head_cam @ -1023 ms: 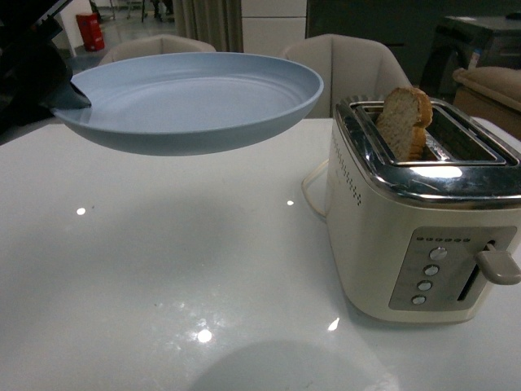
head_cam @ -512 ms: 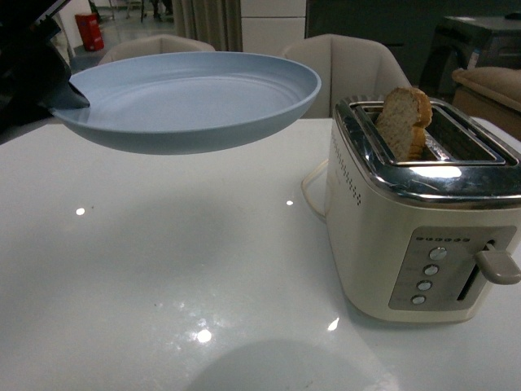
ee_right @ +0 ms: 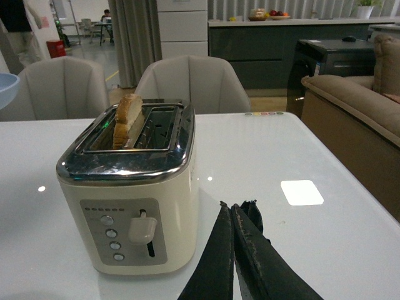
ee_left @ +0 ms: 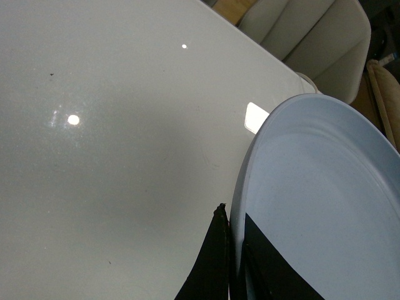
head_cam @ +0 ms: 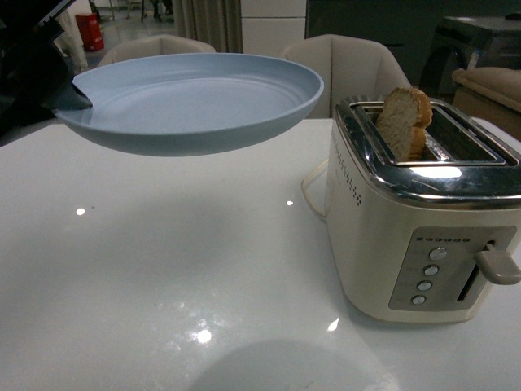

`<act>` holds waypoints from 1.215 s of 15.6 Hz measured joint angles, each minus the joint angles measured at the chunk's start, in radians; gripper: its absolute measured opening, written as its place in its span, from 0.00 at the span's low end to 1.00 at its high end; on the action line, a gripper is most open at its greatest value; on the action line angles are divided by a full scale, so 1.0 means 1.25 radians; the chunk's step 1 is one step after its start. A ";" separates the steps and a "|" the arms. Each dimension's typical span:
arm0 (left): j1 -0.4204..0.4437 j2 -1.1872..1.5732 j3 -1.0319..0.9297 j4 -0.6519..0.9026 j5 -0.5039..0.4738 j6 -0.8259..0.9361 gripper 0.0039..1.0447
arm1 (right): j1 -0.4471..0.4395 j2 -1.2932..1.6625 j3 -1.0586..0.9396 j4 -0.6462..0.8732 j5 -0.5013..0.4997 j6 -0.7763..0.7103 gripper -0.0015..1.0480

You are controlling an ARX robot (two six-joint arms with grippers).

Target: Left arm holds plate, right arm toasts bread

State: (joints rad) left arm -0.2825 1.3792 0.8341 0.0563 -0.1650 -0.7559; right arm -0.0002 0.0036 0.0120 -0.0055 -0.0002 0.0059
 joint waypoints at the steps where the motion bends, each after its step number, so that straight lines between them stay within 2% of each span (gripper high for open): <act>1: 0.000 0.000 0.000 0.000 0.000 0.000 0.02 | 0.000 0.000 0.000 0.002 0.000 0.000 0.02; 5: 0.000 0.000 0.000 0.000 0.000 0.000 0.02 | 0.000 0.000 0.000 0.002 0.000 -0.001 0.02; 6: 0.000 0.000 0.000 0.000 0.000 0.000 0.02 | 0.000 0.000 0.000 0.002 0.000 -0.001 0.11; 8: 0.000 0.000 0.000 0.000 0.000 0.000 0.02 | 0.000 0.000 0.000 0.002 0.000 -0.001 0.38; 13: 0.000 0.000 0.000 0.000 0.000 0.000 0.02 | 0.000 0.000 0.000 0.002 0.000 0.000 0.95; 14: -0.005 0.000 -0.010 0.048 -0.020 0.022 0.02 | 0.000 0.000 0.000 0.002 0.000 0.000 0.93; 15: -0.019 -0.002 -0.034 0.139 -0.085 0.076 0.02 | 0.000 0.000 0.000 0.002 0.000 0.000 0.94; 16: -0.029 -0.009 -0.037 0.178 -0.112 0.135 0.02 | 0.000 0.000 0.000 0.001 0.000 0.000 0.94; 19: -0.045 -0.053 -0.037 0.183 -0.097 0.236 0.02 | 0.000 0.000 0.000 0.002 0.000 0.000 0.94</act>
State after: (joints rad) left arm -0.3389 1.3132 0.7879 0.2852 -0.2863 -0.4614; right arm -0.0002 0.0036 0.0120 -0.0032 -0.0002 0.0055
